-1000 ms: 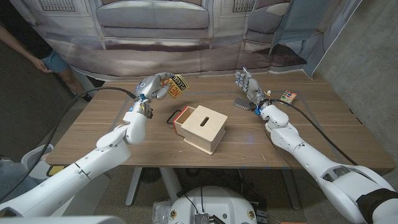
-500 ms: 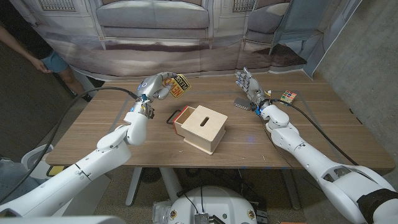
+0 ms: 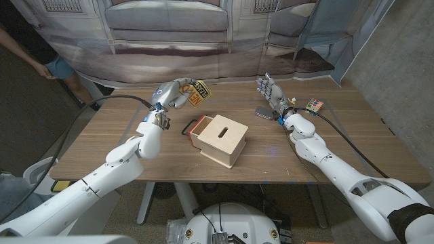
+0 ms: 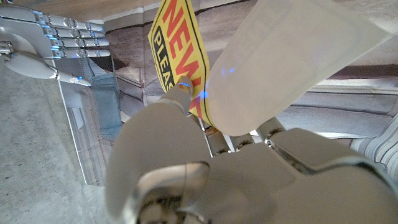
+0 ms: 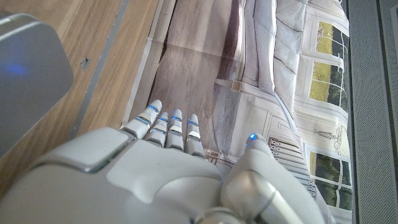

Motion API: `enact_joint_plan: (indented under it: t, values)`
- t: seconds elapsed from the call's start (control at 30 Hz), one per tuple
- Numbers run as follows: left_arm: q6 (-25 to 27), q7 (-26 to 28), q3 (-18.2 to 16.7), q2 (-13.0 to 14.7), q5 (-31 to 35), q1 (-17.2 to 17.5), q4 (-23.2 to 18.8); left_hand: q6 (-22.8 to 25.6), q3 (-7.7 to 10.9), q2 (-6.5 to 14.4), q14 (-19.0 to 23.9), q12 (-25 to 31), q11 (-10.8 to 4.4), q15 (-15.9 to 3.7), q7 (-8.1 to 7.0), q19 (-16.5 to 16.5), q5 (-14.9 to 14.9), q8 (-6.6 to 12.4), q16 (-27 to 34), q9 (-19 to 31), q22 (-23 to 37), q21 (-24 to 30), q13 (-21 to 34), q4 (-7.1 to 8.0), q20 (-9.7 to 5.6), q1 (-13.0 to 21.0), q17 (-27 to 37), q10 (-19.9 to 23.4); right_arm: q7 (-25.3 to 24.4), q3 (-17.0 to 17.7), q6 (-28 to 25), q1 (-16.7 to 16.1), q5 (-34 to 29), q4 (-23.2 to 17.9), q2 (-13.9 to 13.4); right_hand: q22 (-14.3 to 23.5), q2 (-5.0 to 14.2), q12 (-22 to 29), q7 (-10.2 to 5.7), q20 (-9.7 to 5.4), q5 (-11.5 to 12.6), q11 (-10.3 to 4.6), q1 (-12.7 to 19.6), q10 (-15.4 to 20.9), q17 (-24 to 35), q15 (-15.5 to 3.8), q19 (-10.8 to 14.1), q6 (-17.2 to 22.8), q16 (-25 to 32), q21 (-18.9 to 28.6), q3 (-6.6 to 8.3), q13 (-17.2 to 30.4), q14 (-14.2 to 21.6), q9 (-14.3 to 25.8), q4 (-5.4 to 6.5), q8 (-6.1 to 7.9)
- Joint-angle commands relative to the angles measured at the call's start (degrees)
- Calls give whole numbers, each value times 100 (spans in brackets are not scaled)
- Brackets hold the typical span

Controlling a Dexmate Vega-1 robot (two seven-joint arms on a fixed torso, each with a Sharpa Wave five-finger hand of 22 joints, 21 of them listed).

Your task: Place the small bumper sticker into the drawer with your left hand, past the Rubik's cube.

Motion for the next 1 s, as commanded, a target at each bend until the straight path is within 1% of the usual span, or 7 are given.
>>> enact_joint_plan:
  t: [0.03, 0.43, 1.0]
  values:
    - [-162, -14, -11, -11, 78, 43, -65, 56, -1, -16, 25, -21, -23, -608, 5, -18, 10, -38, -33, 13, 10, 20, 12, 8, -16, -60, 22, 39, 36, -17, 48, 79, 1, 152, 66, 8, 52, -26, 3, -17, 8, -18, -14, 39, 23, 6, 36, 56, -9, 3, -2, 14, 71, 22, -5, 8]
    - [-230, -38, -54, -9, 126, 123, -119, 65, -5, -21, 33, -25, -16, -611, -4, -19, 9, -44, -34, 14, 9, 23, 12, 8, -14, -68, 23, 42, 73, -19, 78, 134, 7, 241, 98, 7, 54, -27, 3, -17, 8, -18, -13, 40, 23, 1, 37, 52, -8, 2, -5, 14, 74, 22, -7, 6]
    - [-367, -95, -109, 32, 159, 283, -247, 77, -5, -19, 34, -30, -15, -608, 3, -20, 10, -53, -37, 16, 9, 28, 12, 6, -9, -73, 26, 42, 39, -31, -2, 100, -36, 102, 8, 8, 56, -28, -2, -16, 7, -15, -10, 42, 23, 3, 39, 48, -9, 2, -8, 14, 75, 22, -11, 4]
